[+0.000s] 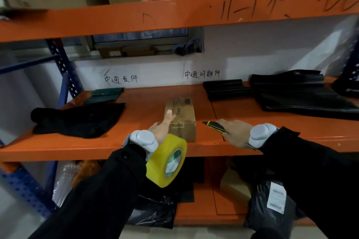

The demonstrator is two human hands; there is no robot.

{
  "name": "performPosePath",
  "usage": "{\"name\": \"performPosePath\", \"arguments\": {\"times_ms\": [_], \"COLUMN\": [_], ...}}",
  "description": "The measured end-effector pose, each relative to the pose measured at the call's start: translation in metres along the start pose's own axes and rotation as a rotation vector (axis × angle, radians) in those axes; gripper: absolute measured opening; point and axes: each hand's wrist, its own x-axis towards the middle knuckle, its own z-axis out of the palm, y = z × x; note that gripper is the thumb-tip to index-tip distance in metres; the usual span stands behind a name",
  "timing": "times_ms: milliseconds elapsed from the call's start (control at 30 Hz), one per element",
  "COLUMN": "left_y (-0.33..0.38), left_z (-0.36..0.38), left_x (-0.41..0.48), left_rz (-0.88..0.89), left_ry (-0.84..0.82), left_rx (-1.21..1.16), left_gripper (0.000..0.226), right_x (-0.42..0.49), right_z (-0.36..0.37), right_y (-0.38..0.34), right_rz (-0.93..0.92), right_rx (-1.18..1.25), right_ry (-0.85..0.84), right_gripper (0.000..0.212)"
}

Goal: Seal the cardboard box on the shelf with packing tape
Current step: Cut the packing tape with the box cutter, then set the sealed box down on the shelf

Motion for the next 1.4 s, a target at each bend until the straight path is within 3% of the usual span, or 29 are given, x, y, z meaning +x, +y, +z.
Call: {"name": "performPosePath", "arguments": {"times_ms": [267,500,567,700,867,1000,1167,1233,1300,1367,1400], "left_y": [-0.006,-0.012,-0.018,-0.032,-0.037,-0.03,-0.025,-0.023,-0.02,-0.019,-0.017], "left_z": [-0.006,-0.031,-0.039,-0.061,-0.087,-0.084,-0.067,-0.061,-0.057,-0.056,-0.054], "left_x": [-0.008,-0.009,-0.006,0.006,0.015,0.019,0.032,0.04,0.049,0.054,0.058], "left_rz": [0.013,-0.013,-0.017,-0.048,-0.045,-0.084,-0.081,-0.056,-0.016,0.005,0.022], "left_ry": [0.02,0.072,0.105,0.185,0.412,0.598,0.626,0.622,0.602,0.61,0.613], "left_rx": [-0.023,-0.008,-0.019,-0.049,-0.167,-0.155,-0.097,-0.067,-0.032,0.02,0.061], "left_gripper": [0.07,0.064,0.064,0.067,0.069,0.071,0.066,0.065,0.065,0.065,0.066], "right_x": [0.02,0.061,0.072,0.089,0.105,0.114,0.118,0.116,0.111,0.106,0.104], "right_z": [0.01,0.031,0.035,0.04,0.056,0.064,0.059,0.051,0.037,0.021,0.015], "right_y": [-0.006,-0.024,-0.026,-0.024,-0.027,-0.023,-0.024,-0.025,-0.025,-0.036,-0.041], "right_rz": [0.205,0.34,0.342,0.364,0.452,0.415,0.42,0.386,0.303,0.119,0.007], "right_rx": [0.141,0.14,0.162,0.125,0.049,0.03,-0.049,0.018,0.244,0.402,0.4], "right_ry": [0.065,0.108,0.068,0.037,0.063,-0.007,-0.077,0.034,0.291,0.502,0.52], "right_gripper": [0.031,0.035,0.044,0.064,0.043,0.045,0.052,0.051,0.055,0.059,0.061]}}
